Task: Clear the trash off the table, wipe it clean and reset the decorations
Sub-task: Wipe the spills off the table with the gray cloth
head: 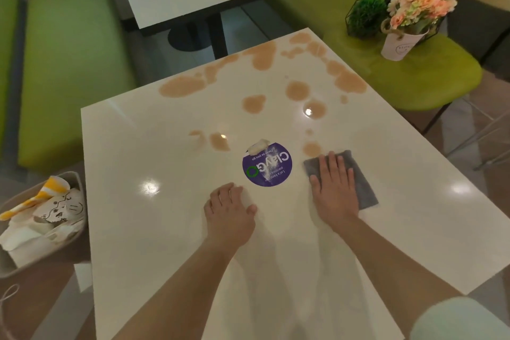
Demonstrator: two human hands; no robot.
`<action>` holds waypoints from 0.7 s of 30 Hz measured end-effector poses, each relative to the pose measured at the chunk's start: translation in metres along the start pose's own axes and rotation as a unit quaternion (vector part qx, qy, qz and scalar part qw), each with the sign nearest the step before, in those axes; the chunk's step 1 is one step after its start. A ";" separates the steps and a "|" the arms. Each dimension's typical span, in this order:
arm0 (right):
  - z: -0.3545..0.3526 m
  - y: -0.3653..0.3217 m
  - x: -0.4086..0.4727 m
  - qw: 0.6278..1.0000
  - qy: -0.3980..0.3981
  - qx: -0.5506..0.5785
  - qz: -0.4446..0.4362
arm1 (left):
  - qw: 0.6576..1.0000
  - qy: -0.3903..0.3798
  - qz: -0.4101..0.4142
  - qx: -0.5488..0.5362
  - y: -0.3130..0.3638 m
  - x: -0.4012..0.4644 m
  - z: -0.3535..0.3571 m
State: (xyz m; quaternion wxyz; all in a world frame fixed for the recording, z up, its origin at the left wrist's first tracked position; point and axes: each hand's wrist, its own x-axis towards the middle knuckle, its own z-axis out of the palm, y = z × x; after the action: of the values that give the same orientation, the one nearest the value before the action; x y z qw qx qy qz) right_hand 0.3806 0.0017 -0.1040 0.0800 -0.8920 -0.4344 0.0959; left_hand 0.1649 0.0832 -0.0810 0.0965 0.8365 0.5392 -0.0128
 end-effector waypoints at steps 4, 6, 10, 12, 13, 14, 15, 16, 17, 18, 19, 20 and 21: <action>-0.005 0.003 -0.037 0.987 -0.062 0.020 -0.150 | 0.997 0.000 -0.080 -0.019 0.016 0.019 -0.016; -0.011 0.023 -0.024 0.982 -0.064 0.010 -0.179 | 0.995 0.014 -0.095 -0.034 0.017 0.037 -0.018; -0.017 0.044 0.037 0.995 -0.027 -0.013 -0.092 | 0.991 -0.025 -0.122 -0.056 0.015 0.054 -0.021; -0.019 0.036 0.070 0.998 -0.036 -0.011 -0.059 | 0.989 -0.046 -0.130 -0.054 0.017 0.052 -0.018; -0.019 0.028 0.082 0.998 -0.041 -0.006 -0.049 | 0.989 -0.053 -0.130 -0.049 0.016 0.052 -0.017; -0.019 0.020 0.092 0.998 -0.045 -0.001 -0.053 | 0.988 -0.060 -0.134 -0.048 0.017 0.053 -0.016; -0.019 0.013 0.094 0.997 -0.049 0.005 -0.067 | 0.987 -0.070 -0.135 -0.047 0.017 0.053 -0.016; -0.018 0.008 0.091 0.993 -0.057 0.006 -0.099 | 0.986 -0.080 -0.138 -0.049 0.017 0.054 -0.017; -0.018 0.007 0.084 0.987 -0.068 0.003 -0.143 | 0.984 -0.088 -0.144 -0.050 0.017 0.056 -0.019; -0.017 0.013 0.075 0.979 -0.082 -0.005 -0.188 | 0.983 -0.092 -0.152 -0.051 0.018 0.057 -0.019; -0.019 0.022 0.066 0.970 -0.098 -0.012 -0.223 | 0.982 -0.096 -0.157 -0.049 0.019 0.057 -0.020; -0.022 0.031 0.062 0.962 -0.110 -0.019 -0.250 | 0.981 -0.100 -0.159 -0.048 0.020 0.057 -0.020; -0.025 0.040 0.066 0.957 -0.115 -0.024 -0.265 | 0.979 -0.108 -0.163 -0.051 0.021 0.057 -0.020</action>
State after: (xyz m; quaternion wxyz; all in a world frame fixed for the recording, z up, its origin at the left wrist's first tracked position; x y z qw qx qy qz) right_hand 0.4575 0.0280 -0.0955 0.0303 -0.7291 -0.6640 0.1628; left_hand 0.2060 0.1301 -0.0660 0.1929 0.7252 0.6547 -0.0912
